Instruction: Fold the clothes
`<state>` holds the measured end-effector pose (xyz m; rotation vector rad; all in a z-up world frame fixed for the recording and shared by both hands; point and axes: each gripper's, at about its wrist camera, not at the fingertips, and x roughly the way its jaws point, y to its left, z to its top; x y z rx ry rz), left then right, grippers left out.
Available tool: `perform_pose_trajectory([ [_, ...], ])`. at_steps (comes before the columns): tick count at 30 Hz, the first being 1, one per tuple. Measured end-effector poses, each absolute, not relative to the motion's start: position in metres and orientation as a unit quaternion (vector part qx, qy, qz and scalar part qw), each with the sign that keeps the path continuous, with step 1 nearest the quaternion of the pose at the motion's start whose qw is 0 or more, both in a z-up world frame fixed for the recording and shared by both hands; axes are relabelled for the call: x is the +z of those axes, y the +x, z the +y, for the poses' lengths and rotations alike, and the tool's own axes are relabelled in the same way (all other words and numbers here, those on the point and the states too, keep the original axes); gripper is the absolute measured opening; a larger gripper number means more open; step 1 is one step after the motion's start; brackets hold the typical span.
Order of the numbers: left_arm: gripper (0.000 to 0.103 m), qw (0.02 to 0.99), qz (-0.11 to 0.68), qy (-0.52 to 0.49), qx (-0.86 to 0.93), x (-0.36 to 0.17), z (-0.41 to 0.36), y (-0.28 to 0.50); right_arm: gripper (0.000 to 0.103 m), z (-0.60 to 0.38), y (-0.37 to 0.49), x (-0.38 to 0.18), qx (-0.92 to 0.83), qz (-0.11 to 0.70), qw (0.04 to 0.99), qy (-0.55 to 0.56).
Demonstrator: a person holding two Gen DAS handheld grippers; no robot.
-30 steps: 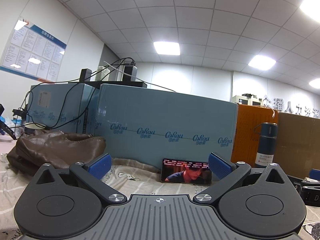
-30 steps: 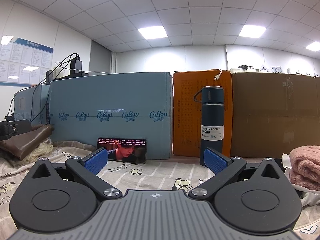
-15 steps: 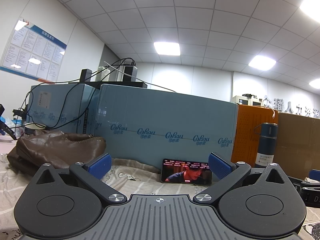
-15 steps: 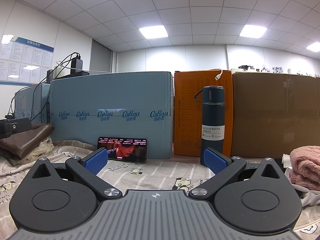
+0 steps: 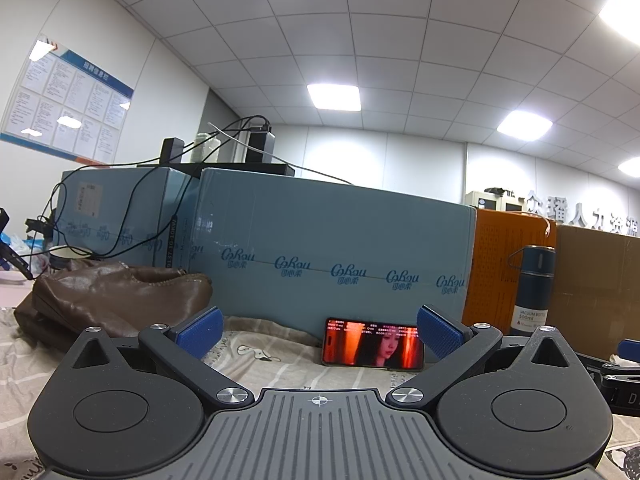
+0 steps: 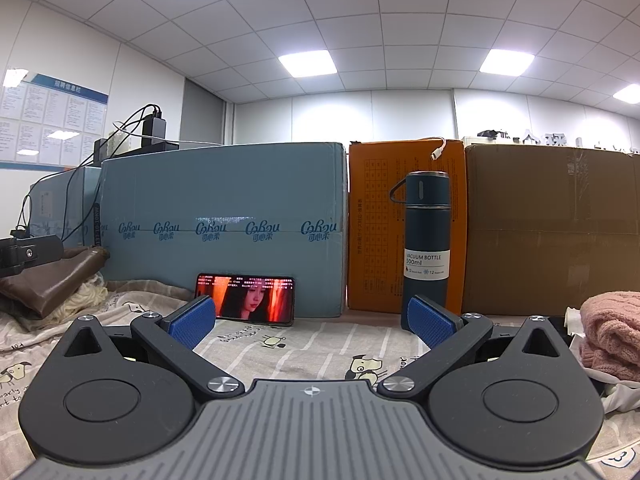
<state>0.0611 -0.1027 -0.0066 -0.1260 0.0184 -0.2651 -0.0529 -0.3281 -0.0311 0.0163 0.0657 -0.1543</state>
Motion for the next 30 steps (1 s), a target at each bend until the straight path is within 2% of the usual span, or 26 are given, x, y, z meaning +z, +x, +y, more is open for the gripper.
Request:
perform_pose_trajectory([
  [30, 0.103, 0.989, 0.011, -0.063, -0.133, -0.0071, -0.1029, 0.0625, 0.103, -0.3261, -0.0531, -0.0320, -0.073, 0.035, 0.997, 0.005],
])
